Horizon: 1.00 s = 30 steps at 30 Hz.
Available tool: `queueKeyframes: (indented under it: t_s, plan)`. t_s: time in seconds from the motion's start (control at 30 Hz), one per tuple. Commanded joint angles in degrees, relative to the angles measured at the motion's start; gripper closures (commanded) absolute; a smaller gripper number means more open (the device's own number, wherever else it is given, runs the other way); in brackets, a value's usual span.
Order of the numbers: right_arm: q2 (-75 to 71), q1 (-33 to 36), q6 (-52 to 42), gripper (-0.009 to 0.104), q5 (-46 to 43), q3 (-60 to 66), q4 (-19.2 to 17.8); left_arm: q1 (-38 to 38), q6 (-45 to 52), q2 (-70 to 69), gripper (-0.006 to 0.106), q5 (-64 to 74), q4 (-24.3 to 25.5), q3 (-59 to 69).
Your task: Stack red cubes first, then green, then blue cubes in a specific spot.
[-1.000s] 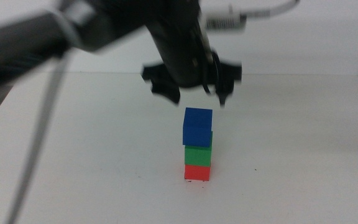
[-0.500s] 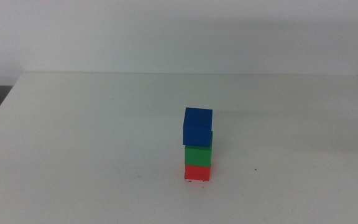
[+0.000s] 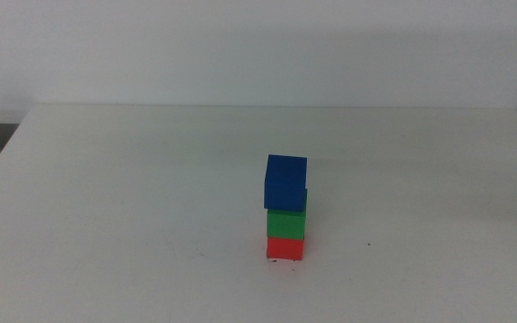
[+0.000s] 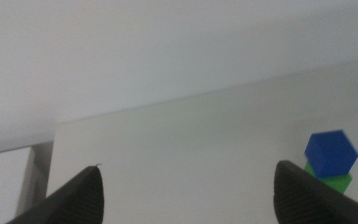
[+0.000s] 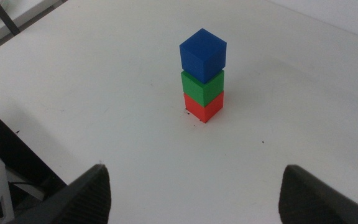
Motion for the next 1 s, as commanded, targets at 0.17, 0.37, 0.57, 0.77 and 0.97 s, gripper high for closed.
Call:
queueKeyframes:
  t_s: [0.17, 0.37, 0.57, 0.77, 0.97]
  plan:
    - [-0.14, 0.15, -0.01, 0.002, -0.51, 0.19, -0.26, 1.08, 0.2, -6.51, 0.007, -5.79, -3.99, 6.4]
    - [-0.14, 0.15, -0.01, 0.002, -0.51, 0.19, -0.26, 1.08, 0.43, -7.89, 0.007, -6.26, -3.7, 6.29]
    - [-0.14, 0.15, 0.08, 0.002, -0.51, 0.19, 0.31, 1.08, 0.43, -7.86, 0.007, -6.26, -2.03, 6.29]
    - [-0.14, 0.15, 0.08, 0.002, -2.45, 2.34, -1.51, 1.08, 0.43, -7.86, 0.007, -7.02, 2.01, 6.83]
    - [-0.14, -1.18, 0.08, 0.002, -14.24, 9.88, -5.98, 1.08, 0.43, -9.47, 0.007, -24.38, -1.73, 15.22]
